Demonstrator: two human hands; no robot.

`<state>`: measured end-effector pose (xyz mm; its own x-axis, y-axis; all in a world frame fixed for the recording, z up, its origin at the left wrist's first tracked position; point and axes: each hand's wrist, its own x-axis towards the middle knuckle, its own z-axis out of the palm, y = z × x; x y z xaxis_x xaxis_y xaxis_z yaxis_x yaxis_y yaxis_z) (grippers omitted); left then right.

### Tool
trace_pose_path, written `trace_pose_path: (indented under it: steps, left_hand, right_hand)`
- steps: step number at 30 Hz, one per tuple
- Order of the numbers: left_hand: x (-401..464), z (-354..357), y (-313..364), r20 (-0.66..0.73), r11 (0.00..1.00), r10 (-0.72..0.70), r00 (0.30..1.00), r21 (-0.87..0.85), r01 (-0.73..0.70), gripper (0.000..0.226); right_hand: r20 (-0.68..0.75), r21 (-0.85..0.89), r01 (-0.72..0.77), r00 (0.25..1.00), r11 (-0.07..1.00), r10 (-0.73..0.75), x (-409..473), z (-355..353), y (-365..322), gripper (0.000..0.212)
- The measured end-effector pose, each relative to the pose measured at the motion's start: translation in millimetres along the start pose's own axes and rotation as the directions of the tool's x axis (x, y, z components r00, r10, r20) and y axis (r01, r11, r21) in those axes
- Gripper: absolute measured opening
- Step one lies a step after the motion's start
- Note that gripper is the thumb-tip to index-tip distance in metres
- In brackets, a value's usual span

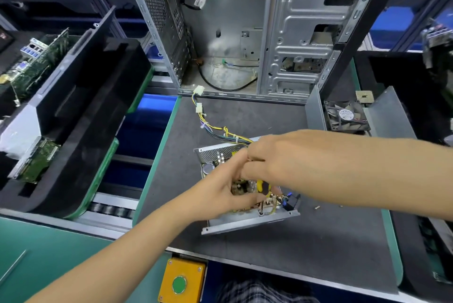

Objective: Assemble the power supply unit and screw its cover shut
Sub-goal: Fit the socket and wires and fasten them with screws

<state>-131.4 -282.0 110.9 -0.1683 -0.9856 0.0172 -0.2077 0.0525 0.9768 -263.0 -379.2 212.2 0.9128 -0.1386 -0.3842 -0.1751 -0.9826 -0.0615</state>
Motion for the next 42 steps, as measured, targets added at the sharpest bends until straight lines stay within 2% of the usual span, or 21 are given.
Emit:
trace_pose_path:
  steps: [1,3,6,9,11,13,14,16,18,21,24,26,28,29,32,34,36,37,39,40,42]
  left_hand:
    - [-1.0,0.5,0.5,0.006,1.0,-0.007,1.0,-0.007,0.007,0.053]
    - [-1.7,5.2,1.7,-0.029,1.0,-0.001,1.0,0.029,0.002,0.051]
    - [1.6,12.9,4.2,-0.151,0.992,0.033,0.988,0.124,-0.015,0.053]
    - [4.1,11.9,1.4,-0.16,0.981,0.06,0.985,0.193,-0.028,0.042]
    - [3.7,9.4,2.9,-0.092,0.967,0.091,0.992,0.247,-0.065,0.023]
    - [3.7,7.1,5.4,-0.033,0.966,0.077,0.996,0.25,-0.067,0.012]
    - [4.3,5.8,7.6,-0.016,0.97,0.074,0.997,0.231,-0.069,0.016]
    - [3.8,2.5,10.1,0.02,0.988,0.046,0.999,0.145,-0.048,0.038]
    - [3.0,-1.9,8.2,0.053,0.995,-0.01,0.999,0.098,0.004,0.029]
    - [0.2,-6.3,5.9,0.072,0.996,-0.078,0.994,0.053,0.075,0.026]
    - [-1.0,-1.6,6.0,-0.025,0.992,-0.109,0.994,0.053,0.11,0.033]
    - [-0.7,7.0,6.2,-0.127,0.992,-0.089,0.988,0.077,0.1,0.042]
    - [-0.6,14.3,1.7,-0.22,0.985,-0.061,0.974,0.142,0.093,0.054]
    - [-0.3,17.1,0.6,-0.234,0.983,-0.033,0.972,0.167,0.074,0.052]
    - [-0.7,16.7,-1.2,-0.176,0.987,0.02,0.984,0.162,0.009,0.031]
    - [-0.6,13.4,2.4,-0.137,0.987,0.013,0.99,0.158,0.009,0.034]
    - [0.2,9.6,4.4,-0.077,0.984,0.001,0.997,0.176,0.012,0.029]
    - [0.9,7.7,6.0,-0.06,0.985,0.005,0.998,0.174,0.005,0.032]
    - [1.8,3.8,7.6,-0.049,0.995,-0.019,0.999,0.098,0.023,0.042]
    - [1.3,1.2,6.1,-0.034,0.997,-0.045,0.998,0.056,0.047,0.042]
    - [0.4,-2.3,5.1,0.012,0.998,-0.067,0.998,0.007,0.067,0.04]
  right_hand:
    - [-0.022,0.007,0.025,0.999,1.0,-0.024,0.9,3.5,-1.2,0.013]
    - [-0.044,-0.143,0.095,0.994,0.985,-0.102,-2.0,6.3,-7.3,0.018]
    - [-0.133,-0.292,0.051,0.987,0.955,-0.093,-7.2,1.7,-11.9,0.016]
    - [-0.198,-0.4,-0.005,0.977,0.916,-0.081,-4.3,2.5,-11.3,0.049]
    - [-0.253,-0.355,-0.047,0.966,0.934,-0.048,-4.0,0.3,-11.3,0.056]
    - [-0.229,-0.339,-0.057,0.973,0.939,-0.024,-2.3,6.3,-9.4,0.048]
    - [-0.197,-0.282,-0.054,0.98,0.958,-0.003,-3.2,4.2,-10.8,0.039]
    - [-0.142,-0.157,0.005,0.989,0.988,-0.027,-6.8,-0.1,-7.3,0.004]
    - [-0.071,-0.006,0.035,0.997,0.999,-0.036,-3.1,-1.2,-4.6,0.025]
    - [0.015,0.233,-0.164,0.986,0.958,0.165,10.8,4.8,-8.2,0.031]
    - [-0.078,0.113,-0.083,0.993,0.99,0.092,10.6,6.2,-13.9,0.018]
    - [-0.007,-0.024,0.008,1.0,1.0,-0.008,3.2,2.2,-14.8,0.009]
    - [0.018,-0.236,0.104,0.995,0.966,-0.103,-1.9,-0.3,-14.3,0.022]
    - [0.021,-0.283,0.115,0.993,0.952,-0.114,-2.3,1.5,-13.3,0.023]
    - [-0.008,-0.27,0.036,0.999,0.962,-0.04,-6.4,-0.8,-11.8,0.009]
    - [-0.102,-0.34,-0.05,0.995,0.939,0.016,-3.9,-0.2,-12.7,0.034]
    - [-0.123,-0.397,-0.101,0.991,0.912,0.056,-1.2,0.7,-10.7,0.043]
    - [-0.134,-0.39,-0.098,0.99,0.916,0.048,-1.1,1.7,-10.3,0.039]
    - [-0.071,-0.276,-0.037,0.997,0.96,0.018,-2.7,-0.7,-7.0,0.011]
    - [-0.044,-0.205,0.001,0.999,0.979,-0.01,-4.1,-2.6,-6.2,0.008]
    - [0.001,-0.108,0.07,0.998,0.992,-0.07,-3.5,-3.8,-4.9,0.017]
